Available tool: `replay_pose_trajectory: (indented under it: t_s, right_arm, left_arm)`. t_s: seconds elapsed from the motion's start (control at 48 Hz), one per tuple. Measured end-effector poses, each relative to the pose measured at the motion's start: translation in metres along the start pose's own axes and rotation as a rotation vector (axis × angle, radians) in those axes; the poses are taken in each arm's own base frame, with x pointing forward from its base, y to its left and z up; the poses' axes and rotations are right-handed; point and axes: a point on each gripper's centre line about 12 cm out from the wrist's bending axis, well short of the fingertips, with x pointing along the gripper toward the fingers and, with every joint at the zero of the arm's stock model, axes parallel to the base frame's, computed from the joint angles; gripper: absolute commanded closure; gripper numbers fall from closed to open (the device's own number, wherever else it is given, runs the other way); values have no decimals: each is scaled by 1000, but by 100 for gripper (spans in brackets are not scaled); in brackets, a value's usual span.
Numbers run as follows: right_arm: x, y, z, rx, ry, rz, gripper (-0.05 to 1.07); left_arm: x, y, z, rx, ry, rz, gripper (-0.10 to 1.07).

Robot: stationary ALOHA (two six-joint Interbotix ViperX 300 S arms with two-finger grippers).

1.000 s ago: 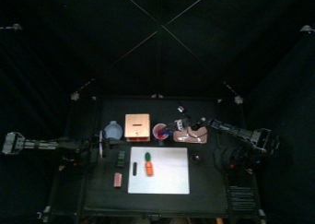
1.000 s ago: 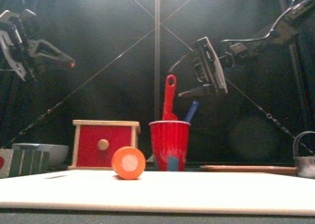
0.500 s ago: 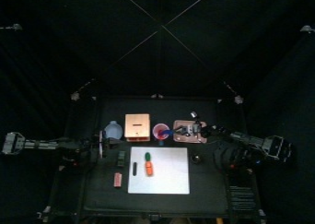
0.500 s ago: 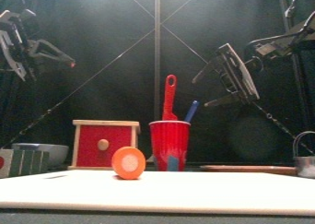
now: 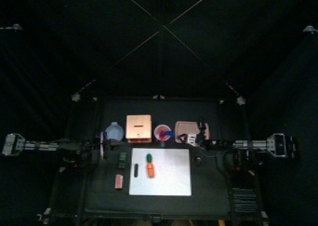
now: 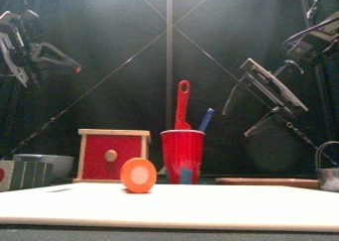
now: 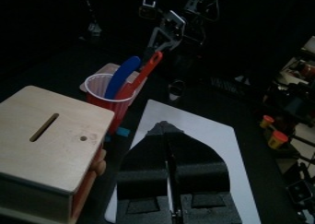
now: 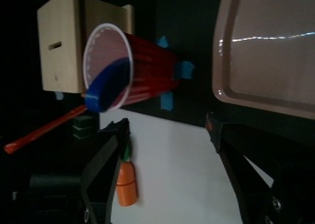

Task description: Cut carrot

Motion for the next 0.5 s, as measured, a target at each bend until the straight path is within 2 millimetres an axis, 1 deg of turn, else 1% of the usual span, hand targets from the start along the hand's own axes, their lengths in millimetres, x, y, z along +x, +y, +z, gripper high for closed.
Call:
replay_pose_trajectory:
  t_s: [0.167,0.271,0.375,0.5]
  right_arm:
    - [-7,-10,-15,47,6,-87,6]
    - [-10,-11,-22,29,33,-107,6]
    - [-13,-4,-24,-16,54,-119,6]
    - [-17,13,-22,-119,83,-120,6]
  left_arm:
    - [0,0,-1,0,1,0,99]
    - [0,0,0,0,-1,0,99]
    - [0,0,-1,0,3,2,99]
    - [0,0,-1,0,1,2,99]
